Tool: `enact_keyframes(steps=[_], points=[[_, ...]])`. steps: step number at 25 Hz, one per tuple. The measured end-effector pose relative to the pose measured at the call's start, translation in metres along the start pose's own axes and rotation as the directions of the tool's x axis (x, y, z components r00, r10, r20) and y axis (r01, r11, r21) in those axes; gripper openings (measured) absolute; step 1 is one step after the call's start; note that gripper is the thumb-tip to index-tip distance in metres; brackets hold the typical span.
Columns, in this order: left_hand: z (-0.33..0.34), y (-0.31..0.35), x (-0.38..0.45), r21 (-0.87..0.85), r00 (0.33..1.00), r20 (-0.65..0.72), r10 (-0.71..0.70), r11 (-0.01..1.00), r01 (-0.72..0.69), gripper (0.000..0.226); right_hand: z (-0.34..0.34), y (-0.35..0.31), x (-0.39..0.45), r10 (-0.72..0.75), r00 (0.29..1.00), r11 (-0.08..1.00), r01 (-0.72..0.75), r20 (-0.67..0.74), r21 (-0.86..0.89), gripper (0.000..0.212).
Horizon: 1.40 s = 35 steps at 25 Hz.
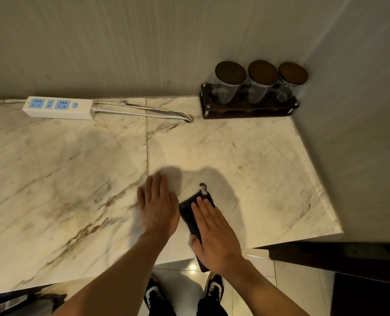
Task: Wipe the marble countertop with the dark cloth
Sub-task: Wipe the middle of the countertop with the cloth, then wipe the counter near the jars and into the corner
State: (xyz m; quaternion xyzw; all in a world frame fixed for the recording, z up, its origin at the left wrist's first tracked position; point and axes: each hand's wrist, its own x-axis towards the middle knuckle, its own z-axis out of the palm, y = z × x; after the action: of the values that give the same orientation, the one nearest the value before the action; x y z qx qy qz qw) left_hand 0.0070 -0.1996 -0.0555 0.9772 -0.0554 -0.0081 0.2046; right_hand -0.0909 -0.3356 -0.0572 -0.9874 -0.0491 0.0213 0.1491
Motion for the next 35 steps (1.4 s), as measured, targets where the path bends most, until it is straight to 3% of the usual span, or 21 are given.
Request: enact_keyframes(steps=[8, 16, 29, 35], points=[[0.009, -0.001, -0.001, 0.105, 1.0, 0.016, -0.017, 0.994, 0.015, 0.057, -0.021, 0.041, 0.024, -0.266, 0.947, 0.961, 0.275, 0.18, -0.027, 0.068], [0.009, 0.002, 0.0, 0.147, 0.999, 0.029, -0.04, 0.989, 0.036, 0.055, -0.031, 0.065, 0.07, -0.335, 0.915, 0.936, 0.35, 0.224, -0.031, 0.068], [0.006, 0.003, 0.001, 0.158, 1.0, 0.021, -0.019, 0.987, 0.015, 0.053, -0.037, 0.086, 0.149, -0.218, 0.964, 0.972, 0.229, 0.151, -0.059, 0.068], [0.007, 0.001, 0.003, 0.141, 0.999, 0.024, -0.025, 0.99, 0.021, 0.052, -0.04, 0.093, 0.188, -0.092, 0.985, 0.992, 0.104, 0.145, -0.073, 0.068]])
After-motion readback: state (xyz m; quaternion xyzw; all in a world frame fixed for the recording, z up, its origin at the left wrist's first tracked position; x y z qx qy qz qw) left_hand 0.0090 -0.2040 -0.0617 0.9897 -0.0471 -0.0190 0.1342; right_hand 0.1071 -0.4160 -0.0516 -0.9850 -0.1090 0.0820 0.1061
